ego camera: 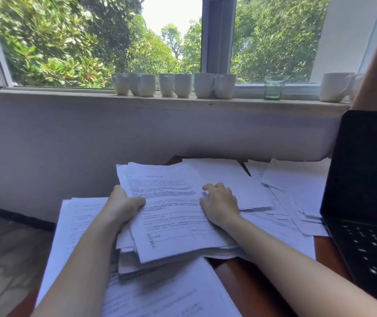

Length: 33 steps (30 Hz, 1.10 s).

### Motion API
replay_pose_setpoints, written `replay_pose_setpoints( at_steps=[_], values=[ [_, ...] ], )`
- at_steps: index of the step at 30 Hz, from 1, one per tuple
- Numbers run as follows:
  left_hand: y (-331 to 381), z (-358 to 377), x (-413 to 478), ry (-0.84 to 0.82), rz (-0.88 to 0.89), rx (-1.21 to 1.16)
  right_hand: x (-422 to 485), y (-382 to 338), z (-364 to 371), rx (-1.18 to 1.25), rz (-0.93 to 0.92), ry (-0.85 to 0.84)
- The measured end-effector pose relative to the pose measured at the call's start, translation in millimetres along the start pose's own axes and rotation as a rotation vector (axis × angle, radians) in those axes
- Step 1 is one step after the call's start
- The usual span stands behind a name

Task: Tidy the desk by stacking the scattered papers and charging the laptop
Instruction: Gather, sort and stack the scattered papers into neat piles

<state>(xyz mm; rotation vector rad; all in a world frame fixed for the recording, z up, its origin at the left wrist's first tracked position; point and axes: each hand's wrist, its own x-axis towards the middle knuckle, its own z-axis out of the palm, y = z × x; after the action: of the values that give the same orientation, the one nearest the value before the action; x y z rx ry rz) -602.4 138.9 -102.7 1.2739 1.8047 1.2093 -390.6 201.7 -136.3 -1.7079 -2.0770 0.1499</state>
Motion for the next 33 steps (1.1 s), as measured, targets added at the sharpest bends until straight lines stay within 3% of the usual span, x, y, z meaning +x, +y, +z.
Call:
replay_pose_setpoints(
  at_steps=[4, 7, 11, 13, 17, 23, 27, 33],
  values=[
    [-0.7, -3.1, -0.8, 0.000, 0.040, -0.013, 1.0, 28.3, -20.7, 0.119, -0.095, -0.032],
    [-0.5, -5.7, 2.0, 0.101, 0.073, -0.029, -0.7, 62.3, -50.1, 0.049, -0.192, -0.017],
    [2.4, -6.5, 1.4, 0.181, 0.038, -0.257, -6.4, 86.9, -72.2, -0.058, -0.150, -0.374],
    [2.0, -4.8, 0.3, 0.229, 0.011, -0.369, -7.7, 87.6, -73.0, -0.093, -0.117, -0.431],
    [0.0, -1.3, 2.0, 0.291, -0.077, -0.563, -3.8, 78.2, -76.9, -0.182, -0.096, -0.392],
    [-2.1, -0.6, 6.7, 0.259, -0.154, -0.744, 10.2, 75.4, -79.5, -0.341, -0.168, -0.407],
    [-3.2, -2.1, 9.4, 0.248, -0.184, -0.797, 15.2, 70.7, -84.9, -0.326, -0.156, -0.477],
    [-4.8, -4.4, 11.0, 0.229, -0.205, -0.806, 21.9, 58.2, -83.4, -0.570, -0.287, -0.451]
  ],
)
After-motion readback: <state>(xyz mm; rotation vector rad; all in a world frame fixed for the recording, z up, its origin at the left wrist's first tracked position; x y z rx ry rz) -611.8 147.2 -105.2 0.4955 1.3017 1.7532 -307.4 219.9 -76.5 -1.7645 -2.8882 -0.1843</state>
